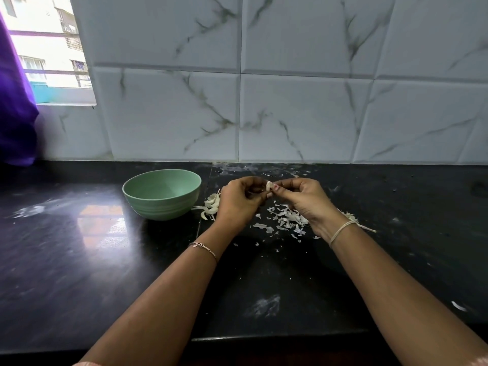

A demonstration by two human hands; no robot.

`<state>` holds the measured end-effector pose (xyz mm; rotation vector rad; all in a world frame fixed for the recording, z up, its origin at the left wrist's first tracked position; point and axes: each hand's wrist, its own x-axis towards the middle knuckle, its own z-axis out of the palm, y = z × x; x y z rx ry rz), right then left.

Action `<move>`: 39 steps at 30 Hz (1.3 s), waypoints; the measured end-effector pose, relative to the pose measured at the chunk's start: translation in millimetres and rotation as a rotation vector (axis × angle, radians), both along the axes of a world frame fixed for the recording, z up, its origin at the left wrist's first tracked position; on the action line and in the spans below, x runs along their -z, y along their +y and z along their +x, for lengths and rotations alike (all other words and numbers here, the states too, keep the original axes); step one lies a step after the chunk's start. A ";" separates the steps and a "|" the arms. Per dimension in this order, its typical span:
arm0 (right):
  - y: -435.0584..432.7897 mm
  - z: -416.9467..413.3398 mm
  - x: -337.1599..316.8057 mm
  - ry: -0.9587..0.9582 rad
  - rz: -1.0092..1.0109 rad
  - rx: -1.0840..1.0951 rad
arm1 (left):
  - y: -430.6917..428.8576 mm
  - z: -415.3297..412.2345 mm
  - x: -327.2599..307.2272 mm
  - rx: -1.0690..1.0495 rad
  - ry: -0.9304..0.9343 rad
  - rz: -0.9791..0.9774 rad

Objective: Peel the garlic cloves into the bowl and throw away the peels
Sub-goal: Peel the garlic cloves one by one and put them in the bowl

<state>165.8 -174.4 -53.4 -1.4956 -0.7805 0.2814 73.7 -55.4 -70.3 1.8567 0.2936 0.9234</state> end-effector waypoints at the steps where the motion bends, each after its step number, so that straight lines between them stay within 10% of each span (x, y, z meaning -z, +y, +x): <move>1: 0.0 0.2 0.0 0.002 -0.009 -0.001 | 0.0 0.2 0.2 -0.006 0.000 0.001; 9: 3.1 4.1 0.9 -0.100 -0.105 0.025 | -0.8 1.3 1.0 0.119 -0.001 -0.174; 17: -17.6 22.4 -1.5 -0.728 -0.624 0.295 | -2.4 0.1 2.0 0.218 0.010 -0.320; 24: -20.2 26.0 -1.0 -0.707 -0.593 0.305 | -4.2 1.3 5.5 0.212 0.039 -0.276; 30: -16.6 16.3 -6.8 -0.209 -0.191 0.036 | -2.4 3.8 7.6 0.212 0.061 -0.263; 39: -7.6 16.1 1.4 -0.178 -0.165 0.047 | -2.7 4.1 7.0 0.198 0.071 -0.307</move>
